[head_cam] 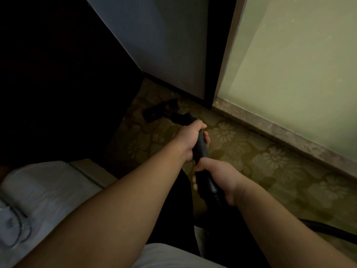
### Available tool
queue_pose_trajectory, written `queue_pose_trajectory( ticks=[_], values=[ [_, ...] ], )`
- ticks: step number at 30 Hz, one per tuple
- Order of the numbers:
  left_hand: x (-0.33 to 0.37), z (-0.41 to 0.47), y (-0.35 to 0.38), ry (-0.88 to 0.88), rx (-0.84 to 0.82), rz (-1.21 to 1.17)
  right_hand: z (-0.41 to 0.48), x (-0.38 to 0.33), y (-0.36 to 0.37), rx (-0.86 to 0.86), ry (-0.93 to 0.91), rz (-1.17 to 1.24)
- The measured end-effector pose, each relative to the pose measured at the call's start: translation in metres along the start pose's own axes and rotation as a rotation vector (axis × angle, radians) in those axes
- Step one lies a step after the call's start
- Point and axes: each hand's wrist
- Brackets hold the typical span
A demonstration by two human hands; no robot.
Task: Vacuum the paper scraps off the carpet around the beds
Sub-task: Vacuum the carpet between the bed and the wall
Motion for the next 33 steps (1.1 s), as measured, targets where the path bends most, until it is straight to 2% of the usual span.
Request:
queue_pose_trajectory(
  ticks=[6, 15, 33],
  values=[
    [0.01, -0.004, -0.008, -0.013, 0.013, -0.134, -0.005, -0.013, 0.007, -0.004, -0.022, -0.069],
    [0.024, -0.009, -0.012, -0.028, -0.032, -0.203, -0.013, -0.025, 0.017, 0.031, -0.026, -0.088],
    [0.021, -0.047, 0.012, -0.03, -0.066, -0.373, -0.055, -0.017, 0.005, 0.169, -0.044, -0.278]
  ],
)
Point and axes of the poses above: each hand's wrist, its own z-axis towards the middle knuckle, its own y-axis out of the palm, x = y × z, and after that the axes turned 10 degrees about y, right-handed
